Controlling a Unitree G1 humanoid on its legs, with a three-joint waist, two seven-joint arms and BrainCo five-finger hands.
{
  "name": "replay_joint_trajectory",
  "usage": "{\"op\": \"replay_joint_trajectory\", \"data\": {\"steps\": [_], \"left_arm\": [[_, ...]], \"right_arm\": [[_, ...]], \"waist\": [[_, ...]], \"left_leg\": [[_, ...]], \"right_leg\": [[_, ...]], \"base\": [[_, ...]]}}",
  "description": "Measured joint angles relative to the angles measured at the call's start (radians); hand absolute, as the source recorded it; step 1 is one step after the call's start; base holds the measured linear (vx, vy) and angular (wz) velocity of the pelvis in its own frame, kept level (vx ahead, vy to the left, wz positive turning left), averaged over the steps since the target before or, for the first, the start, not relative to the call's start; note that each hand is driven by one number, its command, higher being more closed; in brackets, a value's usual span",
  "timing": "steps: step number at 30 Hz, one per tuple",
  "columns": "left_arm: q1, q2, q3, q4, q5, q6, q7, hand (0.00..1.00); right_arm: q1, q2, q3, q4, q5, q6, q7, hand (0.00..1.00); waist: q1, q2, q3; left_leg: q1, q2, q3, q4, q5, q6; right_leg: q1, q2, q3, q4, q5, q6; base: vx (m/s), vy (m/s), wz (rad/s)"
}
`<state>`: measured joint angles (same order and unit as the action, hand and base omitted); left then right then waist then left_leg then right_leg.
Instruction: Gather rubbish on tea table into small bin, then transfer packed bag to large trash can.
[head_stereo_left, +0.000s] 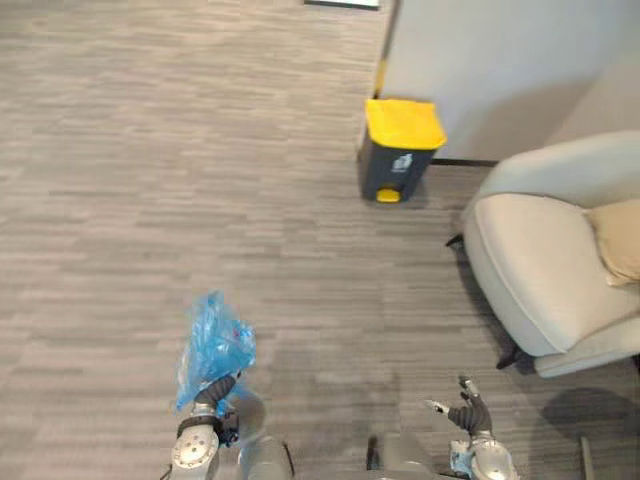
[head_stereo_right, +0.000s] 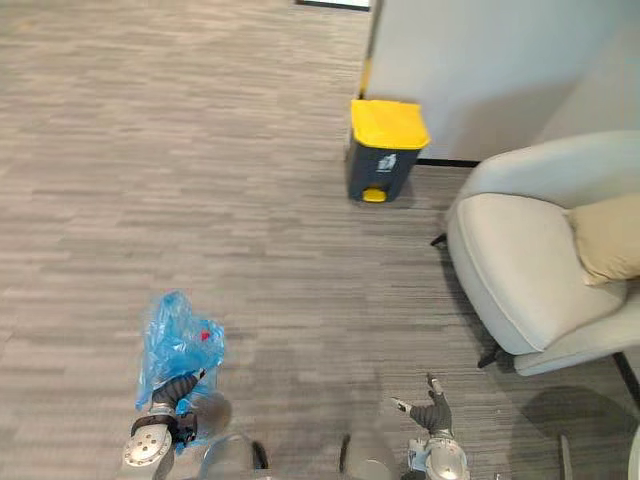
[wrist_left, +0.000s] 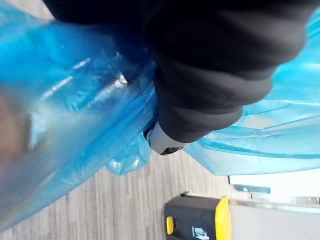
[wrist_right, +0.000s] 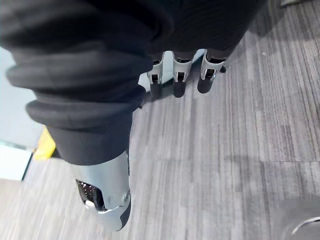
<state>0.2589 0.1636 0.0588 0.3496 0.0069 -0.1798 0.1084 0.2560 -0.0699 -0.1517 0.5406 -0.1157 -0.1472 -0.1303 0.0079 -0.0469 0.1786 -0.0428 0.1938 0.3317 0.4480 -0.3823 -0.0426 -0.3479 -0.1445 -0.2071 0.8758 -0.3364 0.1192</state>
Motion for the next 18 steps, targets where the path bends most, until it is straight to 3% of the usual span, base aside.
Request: {"op": "replay_joint_trajectory", "data": {"steps": [2, 3, 4, 5, 6, 7, 8, 9, 10, 11, 12, 13, 15, 16, 17, 18], "left_arm": [[-0.021, 0.008, 0.004, 0.015, 0.0, -0.001, 0.0, 1.0], [-0.05, 0.009, 0.019, 0.069, 0.0, 0.0, 0.001, 1.0], [-0.057, 0.008, 0.023, 0.089, 0.0, 0.002, 0.001, 1.0], [-0.062, 0.011, 0.026, 0.119, 0.001, 0.003, 0.002, 1.0], [-0.063, 0.004, 0.033, 0.14, 0.002, 0.004, 0.002, 1.0], [-0.064, 0.0, 0.033, 0.141, 0.003, 0.005, 0.002, 1.0], [-0.065, -0.015, 0.033, 0.142, 0.003, 0.007, 0.001, 1.0], [-0.064, -0.029, 0.033, 0.143, 0.003, 0.009, 0.001, 1.0], [-0.052, -0.052, 0.033, 0.142, 0.002, 0.008, 0.001, 1.0], [-0.042, -0.069, 0.032, 0.141, 0.001, 0.006, 0.001, 1.0], [-0.044, -0.072, 0.032, 0.141, 0.0, 0.006, 0.001, 1.0], [-0.046, -0.073, 0.03, 0.14, 0.0, 0.006, 0.001, 1.0], [-0.045, -0.073, 0.031, 0.139, -0.001, 0.002, 0.001, 1.0], [-0.041, -0.071, 0.032, 0.131, -0.001, -0.001, 0.001, 1.0], [-0.044, -0.077, 0.032, 0.132, -0.002, -0.002, 0.002, 1.0], [-0.042, -0.082, 0.032, 0.132, -0.002, -0.002, 0.001, 1.0]], "right_arm": [[-0.025, -0.01, 0.0, 0.051, 0.0, 0.001, 0.0, 0.0], [-0.071, -0.025, 0.0, 0.127, 0.0, 0.006, 0.001, 0.0], [-0.08, -0.027, 0.0, 0.141, 0.0, 0.006, 0.001, 0.0], [-0.086, -0.028, 0.002, 0.151, -0.002, 0.009, 0.001, 0.0], [-0.086, -0.04, 0.002, 0.152, -0.003, 0.011, 0.001, 0.0], [-0.097, -0.047, 0.002, 0.151, -0.003, 0.012, 0.002, 0.0], [-0.116, -0.062, 0.002, 0.149, -0.004, 0.012, 0.003, 0.0], [-0.118, -0.071, 0.002, 0.145, -0.004, 0.013, 0.003, 0.0], [-0.116, -0.077, 0.004, 0.139, -0.004, 0.014, 0.002, 0.0], [-0.127, -0.074, 0.006, 0.138, -0.003, 0.014, -0.001, 0.0], [-0.136, -0.072, 0.006, 0.137, -0.003, 0.014, -0.002, 0.0], [-0.148, -0.062, 0.008, 0.133, -0.001, 0.012, -0.001, 0.0], [-0.158, -0.054, 0.009, 0.121, 0.0, 0.004, -0.002, 0.0], [-0.165, -0.056, 0.008, 0.117, 0.0, 0.001, -0.004, 0.0], [-0.172, -0.064, 0.007, 0.116, 0.0, 0.002, -0.007, 0.0], [-0.174, -0.067, 0.006, 0.116, 0.0, 0.002, -0.008, 0.0]], "waist": [[-0.016, 0.001, 0.001], [-0.025, 0.009, 0.007], [-0.027, 0.012, 0.01], [-0.04, 0.015, 0.011], [-0.049, 0.026, 0.007], [-0.045, 0.039, 0.013], [-0.043, 0.054, 0.024], [-0.044, 0.061, 0.031], [-0.039, 0.07, 0.039], [-0.01, 0.077, 0.043], [-0.001, 0.08, 0.045], [0.014, 0.061, 0.051], [0.038, 0.05, 0.056], [0.056, 0.042, 0.061], [0.067, 0.047, 0.066], [0.065, 0.051, 0.066]], "left_leg": [[0.033, -0.001, 0.013, -0.047, 0.005, -0.018], [0.094, -0.002, 0.02, -0.101, 0.01, -0.029], [0.12, -0.002, 0.02, -0.118, 0.011, -0.036], [0.172, 0.001, 0.01, -0.145, 0.02, -0.062], [0.191, 0.022, -0.02, -0.11, 0.026, -0.09], [0.188, 0.043, -0.029, -0.073, 0.039, -0.113], [0.155, 0.069, -0.055, 0.062, 0.102, -0.11], [0.121, 0.082, -0.068, 0.165, 0.164, -0.062], [0.057, 0.127, -0.087, 0.365, 0.323, 0.007], [-0.036, 0.159, -0.108, 0.578, 0.255, 0.005], [-0.072, 0.154, -0.113, 0.635, 0.218, 0.0], [-0.147, 0.131, -0.113, 0.66, 0.169, -0.006], [-0.271, 0.078, -0.108, 0.547, 0.124, 0.009], [-0.334, 0.046, -0.113, 0.441, 0.121, 0.014], [-0.389, 0.001, -0.142, 0.262, 0.141, -0.011], [-0.395, -0.011, -0.167, 0.165, 0.163, -0.031]], "right_leg": [[-0.056, -0.003, -0.062, -0.174, 0.032, -0.03], [-0.081, 0.007, -0.128, -0.369, 0.111, -0.062], [-0.084, 0.016, -0.144, -0.417, 0.155, -0.081], [-0.083, 0.038, -0.141, -0.462, 0.276, -0.132], [-0.062, 0.045, -0.144, -0.411, 0.285, -0.203], [-0.059, 0.054, -0.151, -0.381, 0.262, -0.214], [-0.034, 0.055, -0.163, -0.333, 0.213, -0.231], [-0.004, 0.059, -0.171, -0.324, 0.193, -0.24], [0.095, 0.083, -0.169, -0.388, 0.168, -0.248], [0.203, 0.128, -0.135, -0.478, 0.166, -0.249], [0.241, 0.137, -0.117, -0.51, 0.166, -0.249], [0.303, 0.139, -0.094, -0.565, 0.166, -0.249], [0.384, 0.136, -0.054, -0.643, 0.161, -0.24], [0.419, 0.126, -0.03, -0.676, 0.138, -0.204], [0.461, 0.116, -0.008, -0.701, 0.101, -0.146], [0.472, 0.116, -0.002, -0.701, 0.085, -0.132]], "base": [[0.46, -0.003, -0.01], [0.58, -0.043, 0.1], [0.76, -0.083, 0.18], [0.83, -0.127, 0.31], [0.73, -0.122, 0.25], [0.72, -0.147, 0.07], [0.53, -0.125, -0.06], [0.62, -0.201, -0.06], [0.7, -0.171, -0.38], [0.58, -0.134, -0.56], [0.69, -0.036, -0.8], [0.54, 0.014, -0.71], [0.58, 0.063, -0.7], [0.53, 0.157, -0.76], [0.53, 0.193, -0.68], [0.55, 0.259, -0.62]]}}
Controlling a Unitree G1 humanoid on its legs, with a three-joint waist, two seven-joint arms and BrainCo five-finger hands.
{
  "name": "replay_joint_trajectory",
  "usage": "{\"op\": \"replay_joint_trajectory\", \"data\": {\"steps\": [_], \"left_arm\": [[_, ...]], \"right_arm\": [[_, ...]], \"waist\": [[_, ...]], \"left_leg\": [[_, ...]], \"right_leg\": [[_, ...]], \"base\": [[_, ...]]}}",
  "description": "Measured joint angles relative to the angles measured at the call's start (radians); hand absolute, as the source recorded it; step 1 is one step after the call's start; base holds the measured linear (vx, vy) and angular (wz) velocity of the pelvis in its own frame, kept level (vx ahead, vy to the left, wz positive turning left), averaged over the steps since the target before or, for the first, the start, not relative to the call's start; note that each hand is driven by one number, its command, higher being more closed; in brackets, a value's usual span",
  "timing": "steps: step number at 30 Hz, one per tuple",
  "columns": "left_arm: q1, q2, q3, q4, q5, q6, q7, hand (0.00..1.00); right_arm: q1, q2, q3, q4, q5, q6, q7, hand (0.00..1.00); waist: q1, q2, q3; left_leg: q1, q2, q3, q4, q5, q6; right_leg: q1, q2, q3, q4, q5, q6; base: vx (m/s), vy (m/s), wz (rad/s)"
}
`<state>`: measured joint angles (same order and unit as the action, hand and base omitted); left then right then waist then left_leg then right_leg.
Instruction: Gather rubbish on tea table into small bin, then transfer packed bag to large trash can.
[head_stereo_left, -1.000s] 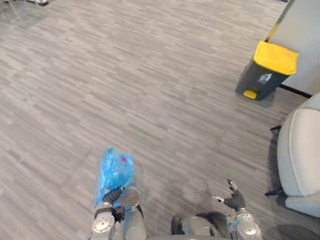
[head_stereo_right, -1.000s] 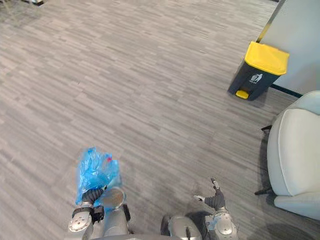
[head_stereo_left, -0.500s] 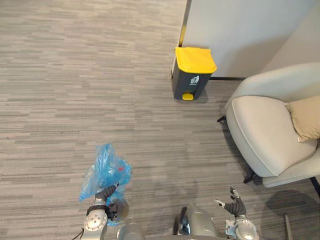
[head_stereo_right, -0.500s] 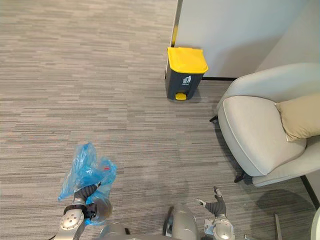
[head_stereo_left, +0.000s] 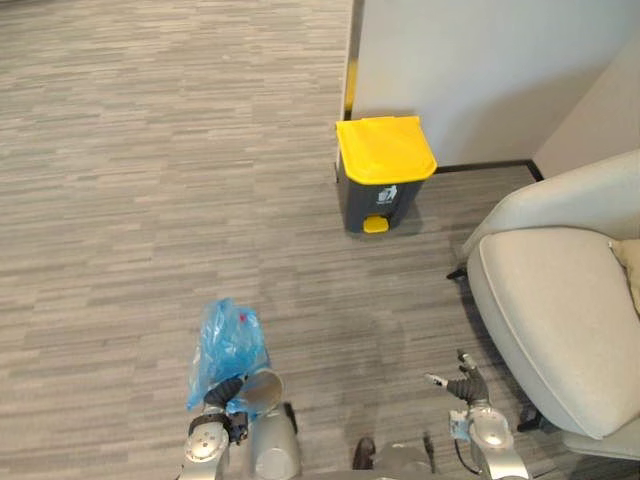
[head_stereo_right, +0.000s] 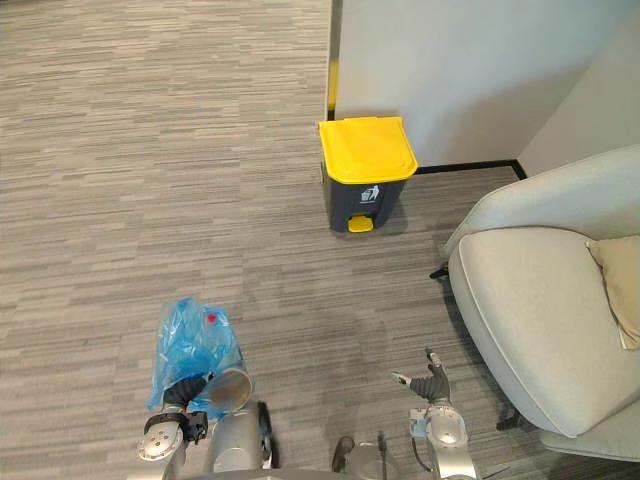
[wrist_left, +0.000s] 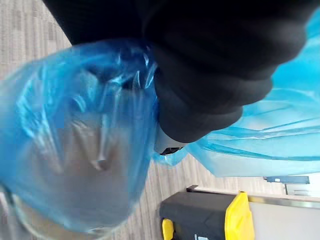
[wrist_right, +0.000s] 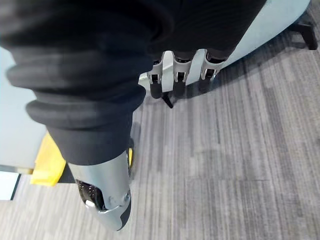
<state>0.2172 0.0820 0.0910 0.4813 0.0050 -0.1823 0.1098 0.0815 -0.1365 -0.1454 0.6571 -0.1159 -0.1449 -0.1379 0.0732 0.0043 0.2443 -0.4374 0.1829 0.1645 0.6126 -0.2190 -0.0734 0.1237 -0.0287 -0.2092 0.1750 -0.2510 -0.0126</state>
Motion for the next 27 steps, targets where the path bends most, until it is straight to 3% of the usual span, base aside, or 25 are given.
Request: {"op": "replay_joint_trajectory", "data": {"steps": [1, 2, 3, 5, 8, 9, 11, 12, 14, 15, 16, 17, 18, 19, 20, 21, 22, 23, 24, 25, 27], "left_arm": [[0.011, -0.007, 0.002, 0.005, -0.003, -0.001, 0.0, 1.0], [-0.01, 0.002, 0.02, 0.024, -0.007, 0.001, 0.002, 1.0], [-0.021, 0.0, 0.025, 0.021, -0.011, 0.0, 0.003, 1.0], [-0.03, -0.004, 0.03, 0.019, -0.012, 0.001, 0.004, 1.0], [-0.014, 0.011, 0.017, 0.019, -0.012, 0.003, 0.005, 1.0], [0.0, 0.024, 0.008, 0.019, -0.011, 0.004, 0.006, 1.0], [-0.004, 0.042, -0.001, 0.016, -0.011, 0.004, 0.008, 1.0], [-0.003, 0.05, -0.001, 0.004, -0.011, 0.004, 0.009, 1.0], [-0.007, 0.052, -0.001, 0.001, -0.011, 0.003, 0.008, 1.0], [-0.028, 0.06, 0.001, 0.01, -0.012, 0.003, 0.007, 1.0], [-0.032, 0.06, 0.002, 0.015, -0.012, 0.003, 0.007, 1.0], [-0.042, 0.063, 0.008, 0.032, -0.012, 0.003, 0.007, 1.0], [-0.043, 0.057, 0.012, 0.048, -0.011, 0.002, 0.006, 1.0], [-0.042, 0.048, 0.014, 0.063, -0.011, 0.004, 0.005, 1.0], [-0.039, 0.043, 0.019, 0.064, -0.011, 0.004, 0.005, 1.0], [-0.038, 0.037, 0.019, 0.064, -0.011, 0.004, 0.005, 1.0], [-0.04, 0.021, 0.021, 0.063, -0.01, 0.004, 0.004, 1.0], [-0.039, 0.002, 0.021, 0.057, -0.01, 0.004, 0.003, 1.0], [-0.036, -0.012, 0.021, 0.049, -0.011, 0.003, 0.002, 1.0], [-0.038, -0.027, 0.021, 0.038, -0.011, 0.002, 0.002, 1.0], [-0.043, -0.031, 0.008, 0.034, -0.011, 0.002, 0.001, 1.0]], "right_arm": [[0.002, -0.002, -0.002, 0.01, 0.0, 0.001, -0.009, 0.0], [-0.007, 0.022, 0.006, 0.033, 0.0, 0.007, -0.014, 0.0], [-0.008, 0.021, 0.005, 0.03, -0.001, 0.006, -0.014, 0.0], [-0.01, 0.018, 0.001, 0.024, -0.003, -0.001, -0.015, 0.0], [-0.012, 0.026, 0.008, 0.03, -0.008, -0.001, -0.014, 0.0], [-0.008, 0.035, 0.008, 0.031, -0.012, 0.001, -0.014, 0.0], [0.006, 0.045, 0.009, 0.024, -0.012, 0.001, -0.014, 0.0], [0.006, 0.05, 0.009, 0.023, -0.012, 0.001, -0.014, 0.0], [0.002, 0.048, 0.009, 0.024, -0.012, 0.001, -0.014, 0.0], [0.003, 0.047, 0.009, 0.027, -0.012, 0.002, -0.014, 0.0], [0.004, 0.047, 0.009, 0.028, -0.012, 0.003, -0.014, 0.0], [0.007, 0.042, 0.008, 0.031, -0.012, 0.003, -0.015, 0.0], [0.013, 0.035, 0.008, 0.042, -0.012, 0.003, -0.015, 0.0], [-0.003, 0.019, 0.007, 0.056, -0.012, 0.012, -0.014, 0.0], [-0.009, 0.014, -0.001, 0.044, -0.012, 0.015, -0.014, 0.0], [-0.004, 0.01, -0.005, 0.035, -0.012, 0.016, -0.015, 0.0], [0.01, 0.004, -0.003, 0.02, -0.012, 0.017, -0.014, 0.0], [0.028, 0.005, 0.004, 0.001, -0.012, 0.017, -0.014, 0.0], [0.037, 0.012, 0.008, -0.022, -0.012, 0.017, -0.014, 0.0], [0.037, 0.023, 0.007, -0.033, -0.011, 0.017, -0.015, 0.0], [0.028, 0.048, 0.006, -0.049, -0.008, 0.014, -0.016, 0.0]], "waist": [[0.007, 0.019, -0.003], [0.015, -0.033, -0.009], [0.016, -0.047, -0.015], [0.026, -0.057, -0.017], [0.012, -0.057, -0.014], [-0.005, -0.057, -0.014], [-0.013, -0.056, -0.013], [-0.024, -0.044, -0.008], [-0.036, -0.042, -0.008], [-0.035, -0.034, -0.003], [-0.036, -0.037, -0.004], [-0.043, -0.044, -0.01], [-0.058, -0.031, -0.006], [-0.052, 0.0, -0.024], [-0.052, -0.002, -0.025], [-0.054, -0.003, -0.026], [-0.06, 0.0, -0.025], [-0.053, 0.008, -0.023], [-0.045, 0.012, -0.023], [-0.025, 0.024, -0.027], [-0.001, 0.006, -0.027]], "left_leg": [[0.016, -0.018, -0.033, -0.151, 0.162, 0.03], [0.038, -0.063, 0.003, -0.15, 0.112, 0.061], [0.036, -0.071, 0.005, -0.136, 0.091, 0.069], [0.052, -0.087, 0.034, -0.03, -0.032, 0.113], [0.165, -0.103, 0.071, -0.027, -0.116, 0.13], [0.223, -0.107, 0.076, -0.041, -0.136, 0.139], [0.346, -0.113, 0.08, -0.116, -0.153, 0.142], [0.409, -0.11, 0.078, -0.177, -0.154, 0.139], [0.456, -0.097, 0.073, -0.211, -0.16, 0.125], [0.493, -0.081, 0.069, -0.226, -0.16, 0.124], [0.506, -0.08, 0.067, -0.228, -0.163, 0.117], [0.537, -0.071, 0.043, -0.227, -0.176, 0.07], [0.552, -0.061, 0.019, -0.223, -0.186, 0.051], [0.548, -0.027, -0.002, -0.211, -0.172, 0.018], [0.558, -0.035, -0.018, -0.202, -0.127, -0.008], [0.565, -0.049, -0.029, -0.183, -0.097, -0.01], [0.549, -0.053, -0.034, -0.091, -0.036, -0.009], [0.478, -0.022, -0.043, 0.112, 0.052, -0.014], [0.412, 0.014, -0.045, 0.257, 0.065, -0.018], [0.335, 0.054, -0.028, 0.39, 0.009, 0.001], [0.224, 0.064, 0.002, 0.399, -0.062, 0.029]], "right_leg": [[0.03, 0.005, 0.026, 0.004, -0.037, 0.031], [0.038, -0.046, 0.058, 0.008, -0.051, 0.037], [0.037, -0.053, 0.061, 0.014, -0.045, 0.043], [0.019, -0.098, 0.104, 0.15, -0.052, 0.088], [-0.125, -0.152, 0.152, 0.575, 0.005, 0.232], [-0.181, -0.161, 0.151, 0.724, 0.004, 0.226], [-0.29, -0.165, 0.096, 0.843, -0.024, 0.16], [-0.365, -0.164, 0.036, 0.802, -0.049, 0.114], [-0.429, -0.155, -0.03, 0.664, -0.059, 0.093], [-0.463, -0.126, -0.073, 0.435, -0.027, 0.072], [-0.468, -0.111, -0.083, 0.357, 0.004, 0.063], [-0.451, -0.068, -0.078, 0.198, 0.196, 0.027], [-0.436, -0.043, -0.06, 0.184, 0.267, 0.003], [-0.426, -0.023, -0.055, 0.198, 0.258, -0.013], [-0.425, -0.038, -0.048, 0.246, 0.206, -0.006], [-0.42, -0.054, -0.053, 0.281, 0.179, -0.002], [-0.377, -0.061, -0.079, 0.292, 0.15, -0.002], [-0.293, -0.056, -0.082, 0.23, 0.136, -0.003], [-0.246, -0.037, -0.084, 0.179, 0.134, -0.004], [-0.195, -0.013, -0.071, 0.13, 0.133, -0.006], [-0.146, -0.012, -0.038, 0.088, 0.134, -0.004]], "base": [[0.57, 0.285, -0.37], [0.59, 0.275, -0.29], [0.57, 0.244, -0.16], [0.58, 0.264, -0.25], [0.47, 0.187, -0.24], [0.51, 0.106, 0.01], [0.6, 0.022, 0.02], [0.48, -0.024, 0.01], [0.47, -0.075, 0.16], [0.57, -0.124, 0.21], [0.62, -0.144, 0.34], [0.34, -0.083, 0.45], [0.54, -0.089, 0.34], [0.48, -0.092, 0.13], [0.57, -0.114, 0.02], [0.45, -0.151, 0.23], [0.43, -0.147, 0.28], [0.42, -0.097, 0.22], [0.41, 0.002, -0.09], [0.38, 0.076, -0.37], [0.38, 0.097, -0.52]]}}
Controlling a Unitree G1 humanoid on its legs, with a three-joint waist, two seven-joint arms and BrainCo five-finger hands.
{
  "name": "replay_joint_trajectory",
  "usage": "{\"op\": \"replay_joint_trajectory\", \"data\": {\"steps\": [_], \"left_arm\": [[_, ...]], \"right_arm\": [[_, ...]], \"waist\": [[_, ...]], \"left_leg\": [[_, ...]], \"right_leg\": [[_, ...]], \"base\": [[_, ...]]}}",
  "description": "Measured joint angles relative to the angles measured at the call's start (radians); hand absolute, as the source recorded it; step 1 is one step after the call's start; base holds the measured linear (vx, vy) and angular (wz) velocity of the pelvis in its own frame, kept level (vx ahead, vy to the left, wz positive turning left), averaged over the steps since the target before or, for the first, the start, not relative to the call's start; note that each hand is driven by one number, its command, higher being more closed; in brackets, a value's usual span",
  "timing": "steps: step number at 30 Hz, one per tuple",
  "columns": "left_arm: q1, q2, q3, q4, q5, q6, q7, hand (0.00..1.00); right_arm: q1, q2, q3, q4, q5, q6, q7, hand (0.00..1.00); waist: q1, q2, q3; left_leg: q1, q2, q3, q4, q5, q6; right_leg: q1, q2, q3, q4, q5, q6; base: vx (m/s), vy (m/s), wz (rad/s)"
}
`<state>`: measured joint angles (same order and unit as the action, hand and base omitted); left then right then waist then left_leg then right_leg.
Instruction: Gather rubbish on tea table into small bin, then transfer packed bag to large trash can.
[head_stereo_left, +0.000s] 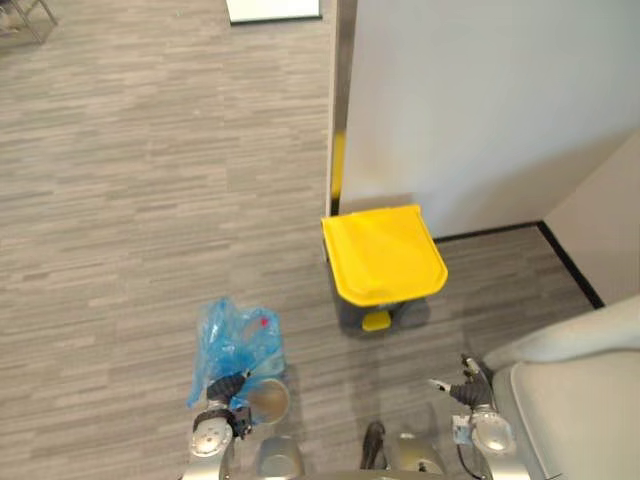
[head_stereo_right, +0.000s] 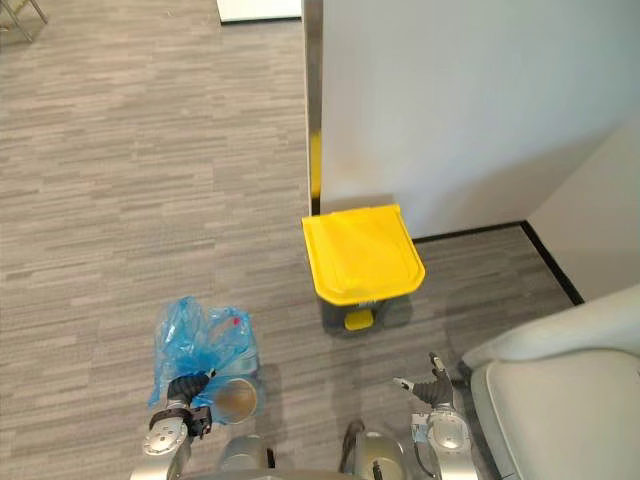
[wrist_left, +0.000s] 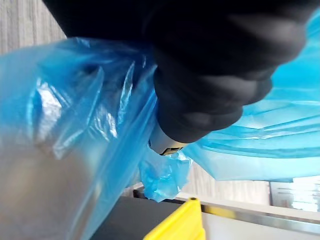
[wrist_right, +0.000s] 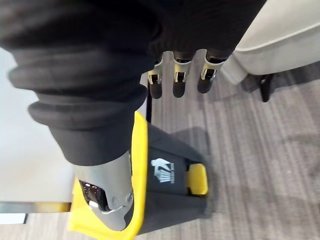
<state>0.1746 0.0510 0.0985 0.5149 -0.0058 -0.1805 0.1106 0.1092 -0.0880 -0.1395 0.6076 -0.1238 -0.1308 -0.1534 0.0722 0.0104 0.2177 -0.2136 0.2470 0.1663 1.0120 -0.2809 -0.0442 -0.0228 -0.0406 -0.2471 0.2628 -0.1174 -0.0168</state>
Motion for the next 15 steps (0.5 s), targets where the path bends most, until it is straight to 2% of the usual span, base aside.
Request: {"op": "replay_joint_trajectory", "data": {"steps": [1, 2, 3, 4, 5, 6, 8, 9, 11, 12, 15], "left_arm": [[0.001, 0.0, -0.007, -0.005, 0.0, 0.0, 0.0, 1.0], [0.002, -0.001, -0.01, -0.002, 0.0, 0.0, 0.0, 1.0], [0.008, -0.003, -0.014, 0.001, 0.0, 0.0, 0.0, 1.0], [0.002, 0.008, -0.019, 0.023, -0.001, 0.001, 0.001, 1.0], [-0.002, 0.017, -0.022, 0.031, 0.0, 0.002, 0.001, 1.0], [-0.004, 0.015, -0.022, 0.03, 0.0, 0.002, 0.001, 1.0], [-0.009, 0.017, -0.025, 0.028, 0.0, 0.001, 0.001, 1.0], [-0.008, 0.032, -0.026, 0.028, 0.0, 0.001, 0.001, 1.0], [0.0, 0.038, -0.026, 0.028, 0.0, 0.001, 0.002, 1.0], [0.012, 0.044, -0.024, 0.029, 0.0, 0.002, 0.003, 1.0], [0.03, 0.045, -0.026, 0.032, 0.0, 0.002, 0.004, 1.0]], "right_arm": [[-0.008, 0.011, 0.0, -0.003, 0.006, -0.002, 0.0, 0.0], [-0.018, 0.021, -0.008, 0.002, 0.008, -0.002, -0.001, 0.0], [-0.018, 0.019, -0.009, 0.003, 0.009, -0.003, -0.003, 0.0], [-0.024, 0.031, -0.013, 0.026, 0.008, -0.001, -0.009, 0.0], [-0.008, 0.039, -0.015, 0.027, 0.008, 0.002, -0.009, 0.0], [0.003, 0.039, -0.018, 0.026, 0.007, 0.002, -0.009, 0.0], [0.014, 0.039, -0.02, 0.026, 0.006, 0.002, -0.009, 0.0], [0.012, 0.04, -0.018, 0.026, 0.005, 0.002, -0.007, 0.0], [0.005, 0.039, -0.018, 0.033, 0.004, 0.002, -0.005, 0.0], [0.004, 0.039, -0.018, 0.038, 0.002, 0.002, -0.003, 0.0], [0.009, 0.026, -0.018, 0.044, -0.004, 0.003, -0.002, 0.0]], "waist": [[0.002, -0.006, -0.002], [0.002, -0.002, -0.002], [0.001, 0.011, -0.009], [0.002, -0.008, -0.004], [-0.003, -0.031, -0.015], [-0.002, -0.044, -0.022], [-0.003, -0.04, -0.021], [-0.003, -0.046, -0.026], [-0.002, -0.043, -0.025], [-0.002, -0.044, -0.025], [-0.008, -0.035, -0.022]], "left_leg": [[-0.036, -0.005, 0.003, -0.093, -0.021, 0.002], [-0.052, -0.009, -0.001, -0.293, -0.01, -0.011], [-0.041, -0.009, -0.012, -0.468, 0.07, -0.028], [-0.027, -0.031, 0.005, -0.516, 0.104, 0.013], [-0.007, -0.069, 0.025, -0.547, 0.105, 0.016], [0.0, -0.081, 0.033, -0.553, 0.105, 0.016], [0.007, -0.098, 0.053, -0.556, 0.102, 0.019], [0.021, -0.105, 0.073, -0.567, 0.09, 0.036], [0.03, -0.105, 0.091, -0.578, 0.071, 0.043], [0.043, -0.106, 0.115, -0.581, 0.053, 0.044], [0.08, -0.114, 0.135, -0.596, 0.034, 0.049]], "right_leg": [[0.014, -0.004, 0.012, -0.013, 0.001, 0.001], [0.021, -0.003, 0.029, -0.014, -0.001, 0.01], [0.021, 0.006, 0.037, -0.011, -0.003, 0.041], [0.021, -0.009, 0.064, -0.009, -0.028, 0.08], [0.02, -0.044, 0.085, -0.025, -0.029, 0.09], [0.024, -0.057, 0.09, -0.031, -0.027, 0.093], [0.03, -0.076, 0.109, -0.048, -0.024, 0.092], [0.028, -0.082, 0.13, -0.056, -0.017, 0.107], [0.007, -0.084, 0.151, -0.037, -0.019, 0.117], [-0.025, -0.095, 0.173, 0.032, -0.038, 0.145], [-0.081, -0.122, 0.168, 0.169, -0.051, 0.151]], "base": [[0.32, 0.188, -0.53], [0.25, 0.21, -0.57], [0.22, 0.251, -0.55], [0.21, 0.205, -0.38], [0.21, 0.191, -0.26], [0.18, 0.156, -0.14], [0.11, 0.132, -0.19], [0.06, 0.1, -0.36], [0.02, 0.063, -0.51], [-0.02, 0.013, -0.53], [-0.01, -0.004, -0.3]]}}
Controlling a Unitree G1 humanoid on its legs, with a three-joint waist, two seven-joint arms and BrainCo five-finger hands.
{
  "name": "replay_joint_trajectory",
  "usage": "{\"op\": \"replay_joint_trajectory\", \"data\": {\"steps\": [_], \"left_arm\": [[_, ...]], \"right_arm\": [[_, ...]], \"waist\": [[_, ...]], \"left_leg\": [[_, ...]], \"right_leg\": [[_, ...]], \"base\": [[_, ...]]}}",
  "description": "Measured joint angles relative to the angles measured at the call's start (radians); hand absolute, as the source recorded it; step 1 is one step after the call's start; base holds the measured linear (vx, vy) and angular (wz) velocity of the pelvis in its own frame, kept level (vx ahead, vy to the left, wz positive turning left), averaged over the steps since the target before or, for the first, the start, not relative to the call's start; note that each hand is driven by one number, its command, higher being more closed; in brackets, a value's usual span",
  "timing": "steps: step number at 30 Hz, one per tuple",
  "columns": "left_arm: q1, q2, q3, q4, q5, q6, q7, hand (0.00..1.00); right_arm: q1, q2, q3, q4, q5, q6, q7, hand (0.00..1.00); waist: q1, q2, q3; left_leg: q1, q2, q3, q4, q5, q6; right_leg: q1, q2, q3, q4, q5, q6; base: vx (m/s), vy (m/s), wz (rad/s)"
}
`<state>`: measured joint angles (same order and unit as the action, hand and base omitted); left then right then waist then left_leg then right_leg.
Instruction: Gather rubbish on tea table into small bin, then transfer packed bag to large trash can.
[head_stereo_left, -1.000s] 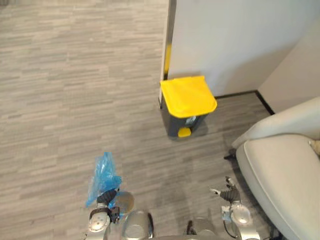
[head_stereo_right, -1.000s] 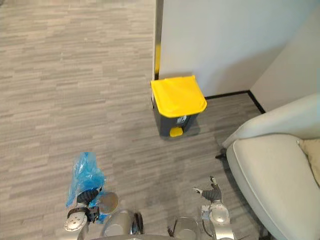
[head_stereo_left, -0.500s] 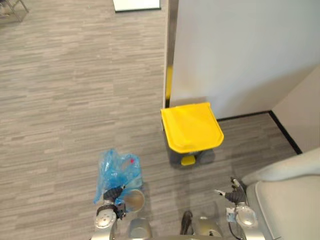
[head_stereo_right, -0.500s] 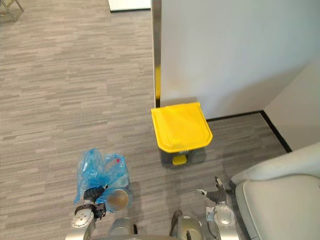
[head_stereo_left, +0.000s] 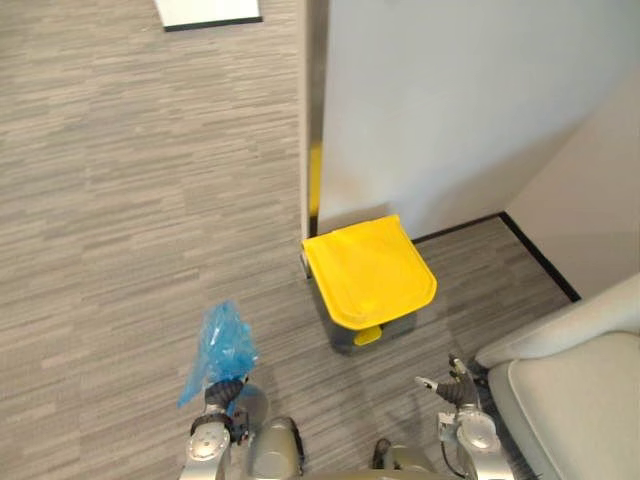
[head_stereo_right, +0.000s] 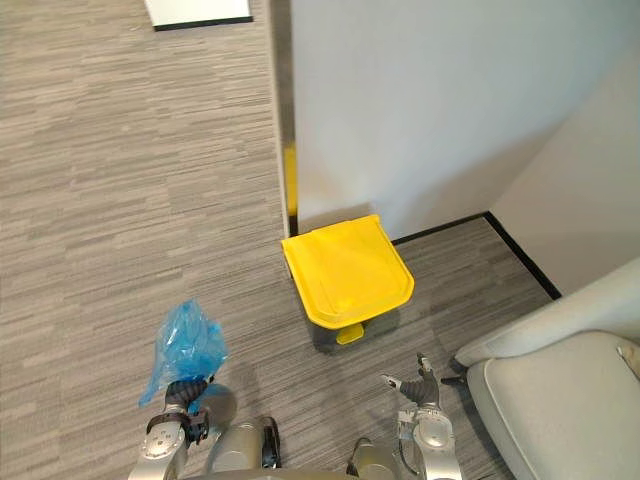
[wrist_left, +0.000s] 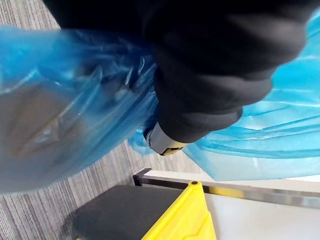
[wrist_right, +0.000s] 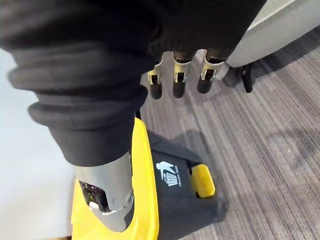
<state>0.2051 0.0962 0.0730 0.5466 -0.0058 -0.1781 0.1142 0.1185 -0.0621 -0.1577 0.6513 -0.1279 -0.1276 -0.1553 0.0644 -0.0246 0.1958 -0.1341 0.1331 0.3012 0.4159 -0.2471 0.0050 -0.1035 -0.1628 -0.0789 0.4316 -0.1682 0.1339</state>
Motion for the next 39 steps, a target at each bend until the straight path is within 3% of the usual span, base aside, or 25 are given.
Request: {"op": "replay_joint_trajectory", "data": {"steps": [1, 2, 3, 4, 5, 10, 24, 27, 30, 31, 32, 34, 36, 37, 38, 39], "left_arm": [[-0.002, 0.001, -0.003, 0.0, 0.0, 0.0, 0.0, 1.0], [-0.004, 0.006, -0.003, 0.0, 0.0, 0.0, 0.0, 1.0], [-0.005, 0.012, -0.004, 0.0, 0.0, -0.001, 0.0, 1.0], [-0.013, 0.027, -0.004, 0.01, 0.0, 0.0, 0.001, 1.0], [-0.018, 0.025, -0.004, 0.01, 0.0, -0.001, 0.001, 1.0], [-0.009, 0.003, -0.005, 0.01, 0.0, -0.001, 0.0, 1.0], [-0.005, -0.01, -0.021, 0.036, 0.0, -0.001, -0.002, 1.0], [0.002, -0.01, -0.021, 0.034, -0.001, -0.001, -0.001, 1.0], [0.02, -0.006, -0.022, 0.031, -0.001, 0.0, 0.001, 1.0], [0.021, -0.003, -0.023, 0.021, -0.002, 0.001, 0.001, 1.0], [0.02, -0.001, -0.023, 0.017, -0.002, 0.003, 0.003, 1.0], [-0.001, 0.025, -0.023, 0.012, -0.002, 0.004, 0.003, 1.0], [-0.04, 0.044, -0.024, 0.018, -0.004, 0.005, 0.003, 1.0], [-0.074, 0.053, -0.025, 0.028, -0.005, 0.004, 0.006, 1.0], [-0.113, 0.055, -0.027, 0.051, -0.009, 0.004, 0.022, 1.0], [-0.121, 0.056, -0.027, 0.059, -0.013, 0.005, 0.023, 1.0]], "right_arm": [[0.006, -0.003, 0.0, 0.013, 0.0, 0.002, 0.002, 0.0], [0.012, -0.002, 0.006, 0.02, 0.0, 0.004, 0.002, 0.0], [0.013, -0.002, 0.012, 0.029, 0.0, 0.004, 0.002, 0.0], [0.02, -0.009, 0.012, 0.042, 0.0, 0.006, 0.002, 0.0], [0.024, -0.012, 0.007, 0.05, 0.0, 0.009, 0.001, 0.0], [0.027, -0.001, 0.003, 0.048, 0.002, 0.009, 0.002, 0.0], [0.015, -0.005, -0.028, 0.095, 0.012, 0.007, 0.001, 0.0], [-0.004, -0.01, -0.027, 0.1, 0.012, 0.009, 0.001, 0.0], [-0.012, -0.011, -0.026, 0.098, 0.012, 0.017, 0.0, 0.0], [-0.012, -0.011, -0.025, 0.097, 0.01, 0.022, 0.0, 0.0], [-0.006, -0.007, -0.024, 0.098, 0.01, 0.025, 0.0, 0.0], [-0.016, -0.004, -0.024, 0.098, 0.01, 0.026, 0.0, 0.0], [-0.032, -0.005, -0.029, 0.1, 0.01, 0.026, -0.007, 0.0], [-0.033, -0.005, -0.028, 0.104, 0.011, 0.026, -0.017, 0.0], [-0.037, -0.011, -0.028, 0.121, 0.011, 0.029, -0.019, 0.0], [-0.041, -0.014, -0.028, 0.128, 0.011, 0.03, -0.019, 0.0]], "waist": [[-0.011, 0.005, 0.003], [-0.027, 0.006, 0.003], [-0.028, 0.004, 0.002], [-0.037, -0.019, -0.013], [-0.045, -0.013, -0.017], [-0.028, 0.009, -0.027], [-0.022, 0.021, -0.043], [-0.02, 0.027, -0.044], [-0.019, 0.018, -0.036], [-0.02, 0.017, -0.015], [-0.02, 0.031, -0.006], [-0.017, 0.018, 0.005], [-0.022, 0.01, 0.033], [-0.022, -0.007, 0.052], [-0.021, -0.026, 0.074], [-0.022, -0.024, 0.082]], "left_leg": [[0.015, -0.001, -0.009, -0.006, -0.004, 0.006], [0.019, -0.003, -0.025, -0.004, -0.004, 0.004], [0.017, -0.009, -0.031, -0.001, -0.005, -0.002], [0.003, -0.021, -0.058, 0.023, -0.01, -0.016], [0.0, -0.015, -0.069, 0.023, -0.008, -0.022], [-0.009, 0.023, -0.081, 0.044, -0.014, -0.032], [0.007, 0.039, -0.094, 0.046, -0.029, -0.038], [-0.013, 0.05, -0.091, 0.086, -0.067, -0.032], [-0.02, 0.027, -0.088, 0.126, -0.118, -0.018], [0.005, 0.016, -0.093, 0.122, -0.122, -0.009], [0.014, 0.018, -0.108, 0.122, -0.124, -0.005], [0.014, 0.021, -0.132, 0.121, -0.125, -0.003], [0.009, 0.021, -0.18, 0.124, -0.125, -0.004], [0.008, 0.009, -0.219, 0.131, -0.126, -0.005], [0.008, -0.001, -0.276, 0.172, -0.141, -0.022], [0.007, 0.002, -0.295, 0.188, -0.154, -0.031]], "right_leg": [[-0.043, -0.002, -0.005, 0.088, -0.009, -0.015], [-0.042, 0.006, -0.002, 0.067, -0.024, -0.033], [-0.042, 0.007, 0.001, 0.033, -0.02, -0.037], [-0.032, 0.004, -0.006, -0.013, -0.019, -0.017], [-0.022, 0.005, -0.023, -0.025, -0.023, -0.023], [0.005, 0.043, -0.041, -0.071, -0.017, -0.029], [0.079, 0.075, -0.023, -0.2, 0.049, -0.031], [0.039, 0.081, 0.002, -0.147, 0.043, -0.025], [-0.033, 0.041, 0.002, 0.016, -0.007, -0.02], [-0.089, 0.02, -0.022, 0.143, -0.007, -0.055], [-0.116, 0.023, -0.042, 0.157, -0.028, -0.064], [-0.165, 0.023, -0.066, 0.093, -0.026, -0.054], [-0.183, 0.011, -0.087, -0.078, 0.032, -0.02], [-0.181, -0.016, -0.117, -0.171, 0.067, 0.014], [-0.177, -0.045, -0.111, -0.199, 0.076, 0.021], [-0.177, -0.048, -0.101, -0.175, 0.112, 0.029]], "base": [[0.0, -0.042, 0.12], [0.0, -0.062, 0.26], [0.03, -0.108, 0.54], [0.07, -0.122, 0.52], [0.08, -0.112, 0.43], [0.09, -0.065, 0.03], [0.05, 0.013, -0.05], [-0.09, 0.052, -0.26], [-0.12, 0.068, -0.11], [-0.07, 0.036, 0.11], [-0.04, 0.013, 0.16], [0.02, -0.102, 0.33], [0.04, -0.165, 0.67], [0.12, -0.272, 1.13], [0.15, -0.309, 1.12], [0.12, -0.235, 0.87]]}}
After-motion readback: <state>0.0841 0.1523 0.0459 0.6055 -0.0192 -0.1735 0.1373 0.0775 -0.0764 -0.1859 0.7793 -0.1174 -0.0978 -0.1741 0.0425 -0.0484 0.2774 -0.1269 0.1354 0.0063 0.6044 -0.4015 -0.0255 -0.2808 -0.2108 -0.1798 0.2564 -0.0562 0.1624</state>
